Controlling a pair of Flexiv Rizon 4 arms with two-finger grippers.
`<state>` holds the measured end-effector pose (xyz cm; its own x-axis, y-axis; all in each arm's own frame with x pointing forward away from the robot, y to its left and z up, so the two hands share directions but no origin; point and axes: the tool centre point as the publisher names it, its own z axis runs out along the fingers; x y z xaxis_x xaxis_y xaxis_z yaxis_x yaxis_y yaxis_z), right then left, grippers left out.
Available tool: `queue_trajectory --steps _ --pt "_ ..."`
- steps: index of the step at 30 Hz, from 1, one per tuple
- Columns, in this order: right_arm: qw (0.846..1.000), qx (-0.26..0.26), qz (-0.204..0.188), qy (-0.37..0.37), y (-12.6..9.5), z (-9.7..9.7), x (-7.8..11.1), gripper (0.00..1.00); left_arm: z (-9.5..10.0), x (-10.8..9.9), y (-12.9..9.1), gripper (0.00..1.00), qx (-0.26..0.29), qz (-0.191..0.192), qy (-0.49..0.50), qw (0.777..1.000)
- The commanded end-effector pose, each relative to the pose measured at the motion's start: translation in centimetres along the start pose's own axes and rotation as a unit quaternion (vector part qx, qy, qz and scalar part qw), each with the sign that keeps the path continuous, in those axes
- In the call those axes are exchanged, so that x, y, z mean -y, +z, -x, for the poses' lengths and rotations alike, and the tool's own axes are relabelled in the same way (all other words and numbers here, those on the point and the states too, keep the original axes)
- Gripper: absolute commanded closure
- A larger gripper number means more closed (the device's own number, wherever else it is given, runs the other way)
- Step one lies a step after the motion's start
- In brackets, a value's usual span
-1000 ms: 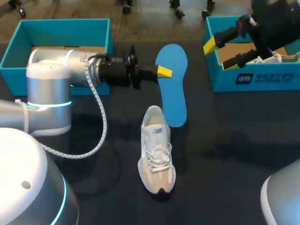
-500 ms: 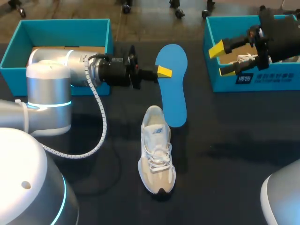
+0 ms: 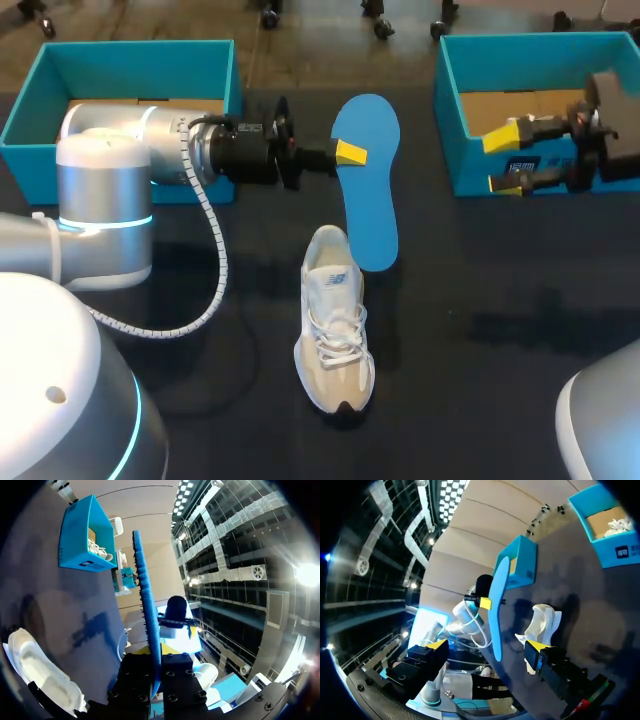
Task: Take the shoe out of the shoebox, open the shoe tongue, remove and reinsert the insole, then place the shoe into the shoebox
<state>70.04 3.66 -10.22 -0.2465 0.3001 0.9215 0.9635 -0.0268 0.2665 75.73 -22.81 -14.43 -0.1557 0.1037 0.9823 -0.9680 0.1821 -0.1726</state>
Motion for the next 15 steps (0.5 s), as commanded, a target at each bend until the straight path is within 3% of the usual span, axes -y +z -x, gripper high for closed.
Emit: queue_trajectory --steps 1,7,15 --pt "1.000 -0.018 0.006 0.006 -0.3 0.8 0.2 0.00 0.1 0.0 0.1 1.00 -0.001 0.000 0.000 1.000" --pt "1.000 -0.012 -0.009 0.016 -0.3 1.6 -0.3 0.00 0.1 0.0 0.1 1.00 -0.001 0.000 0.000 1.000" --pt "0.999 -0.054 0.006 0.007 0.1 2.2 -1.8 0.00 0.1 0.0 0.1 1.00 -0.001 0.000 0.000 1.000"
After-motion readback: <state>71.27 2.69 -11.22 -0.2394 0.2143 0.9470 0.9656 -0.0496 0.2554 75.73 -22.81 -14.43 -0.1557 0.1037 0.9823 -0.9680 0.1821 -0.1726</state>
